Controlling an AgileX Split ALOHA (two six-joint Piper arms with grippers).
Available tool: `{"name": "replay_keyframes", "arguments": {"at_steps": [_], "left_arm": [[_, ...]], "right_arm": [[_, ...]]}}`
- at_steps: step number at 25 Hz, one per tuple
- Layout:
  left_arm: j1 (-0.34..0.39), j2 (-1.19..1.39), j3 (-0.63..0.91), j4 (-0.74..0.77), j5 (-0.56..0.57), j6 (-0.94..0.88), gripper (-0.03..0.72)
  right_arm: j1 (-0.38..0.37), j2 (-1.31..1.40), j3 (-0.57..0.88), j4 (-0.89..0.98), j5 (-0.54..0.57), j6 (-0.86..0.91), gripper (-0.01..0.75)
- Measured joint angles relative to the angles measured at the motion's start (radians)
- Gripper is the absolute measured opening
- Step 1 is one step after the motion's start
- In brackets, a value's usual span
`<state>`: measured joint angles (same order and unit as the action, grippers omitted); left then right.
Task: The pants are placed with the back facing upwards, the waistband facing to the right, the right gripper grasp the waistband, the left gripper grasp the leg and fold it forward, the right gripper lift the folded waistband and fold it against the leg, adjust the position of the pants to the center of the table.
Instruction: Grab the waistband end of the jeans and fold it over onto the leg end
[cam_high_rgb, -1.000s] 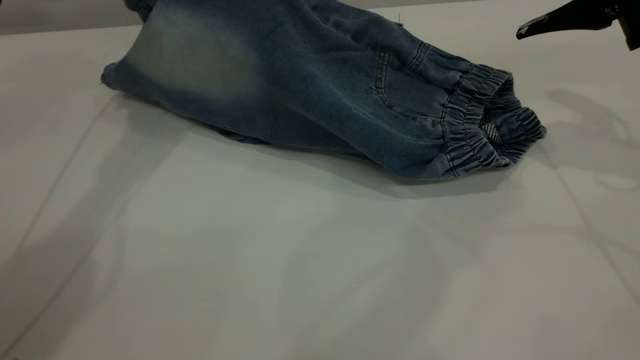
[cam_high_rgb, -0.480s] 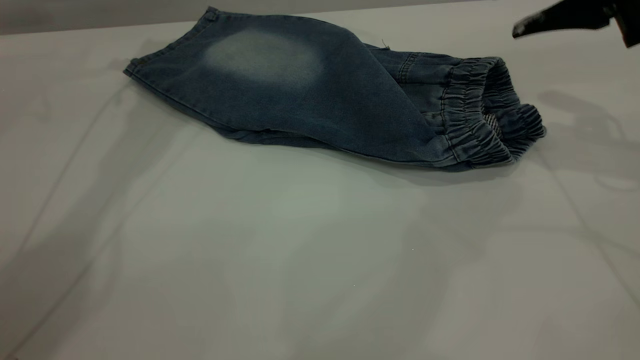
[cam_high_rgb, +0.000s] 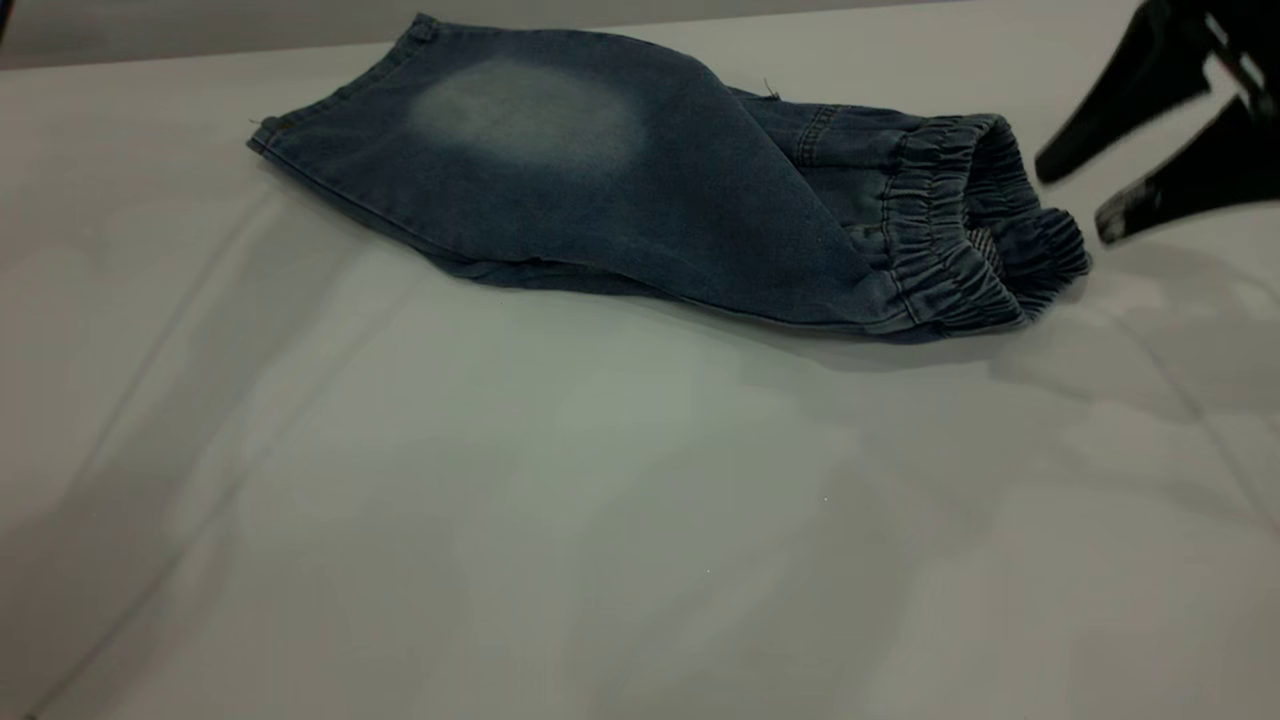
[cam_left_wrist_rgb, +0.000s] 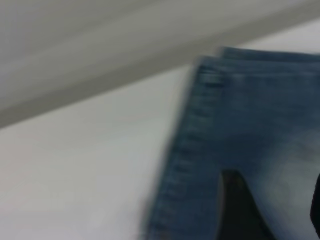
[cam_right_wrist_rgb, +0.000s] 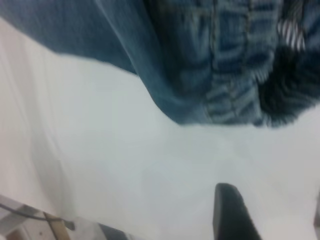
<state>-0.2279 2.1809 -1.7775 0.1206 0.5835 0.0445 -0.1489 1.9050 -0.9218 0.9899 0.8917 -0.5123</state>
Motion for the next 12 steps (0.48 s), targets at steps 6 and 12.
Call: {"name": "replay_keyframes", "arguments": {"at_steps": [6,12], "left_arm": [[-0.004,-0.026,0.0,-0.356,0.03,0.306,0.344],[-0.004,-0.056,0.0,-0.551,0.043,0.45,0.344]], "right_arm": [[0.006,0.0,0.112,0.25,-0.089,-0.286,0.305],[0.078,0.041,0.113,0.398,-0.084,-0.489,0.4]]}}
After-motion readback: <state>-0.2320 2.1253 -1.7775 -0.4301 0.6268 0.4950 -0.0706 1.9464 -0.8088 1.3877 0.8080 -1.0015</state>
